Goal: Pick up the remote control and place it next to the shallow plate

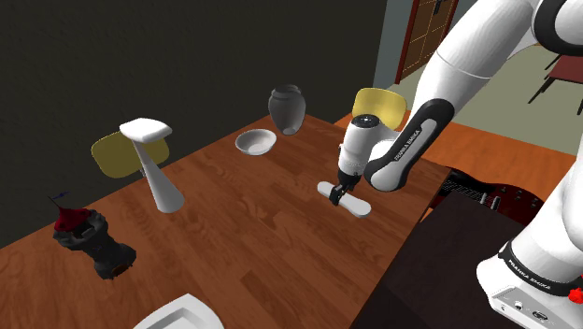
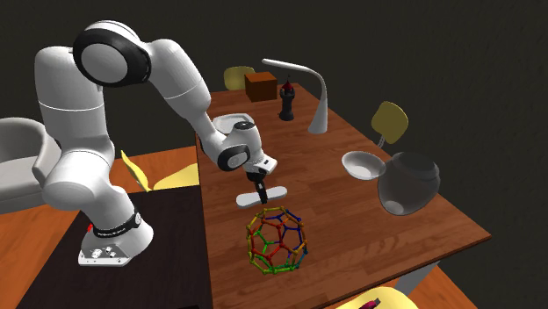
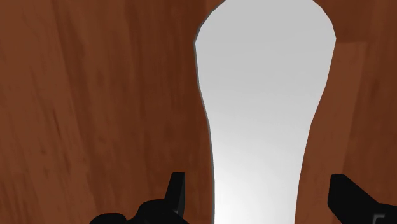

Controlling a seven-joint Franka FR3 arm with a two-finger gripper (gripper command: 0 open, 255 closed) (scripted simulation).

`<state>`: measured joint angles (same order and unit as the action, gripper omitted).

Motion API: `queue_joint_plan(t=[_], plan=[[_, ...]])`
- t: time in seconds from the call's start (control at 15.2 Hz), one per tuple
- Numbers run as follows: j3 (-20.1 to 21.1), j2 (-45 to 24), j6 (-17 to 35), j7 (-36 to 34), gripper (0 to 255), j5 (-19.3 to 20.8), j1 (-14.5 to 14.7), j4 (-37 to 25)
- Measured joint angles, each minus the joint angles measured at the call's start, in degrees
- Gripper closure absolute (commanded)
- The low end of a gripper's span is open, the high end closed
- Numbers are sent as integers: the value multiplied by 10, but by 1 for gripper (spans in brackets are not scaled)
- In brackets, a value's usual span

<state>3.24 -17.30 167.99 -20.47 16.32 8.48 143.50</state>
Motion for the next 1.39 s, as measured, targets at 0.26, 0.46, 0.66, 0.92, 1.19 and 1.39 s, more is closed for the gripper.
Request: queue_joint_plan(t=[0.26, 0.46, 0.66, 0.92, 1.19, 1.39], plan=[[0, 0, 0, 0, 255, 0, 0, 0], [0, 0, 0, 0, 255, 0, 0, 0], [0, 0, 0, 0, 255, 0, 0, 0], [2, 4, -3, 2, 255, -2, -2, 1], [18, 35, -29, 18, 255, -20, -13, 5], [28, 58, -51, 31, 255, -37, -21, 7]])
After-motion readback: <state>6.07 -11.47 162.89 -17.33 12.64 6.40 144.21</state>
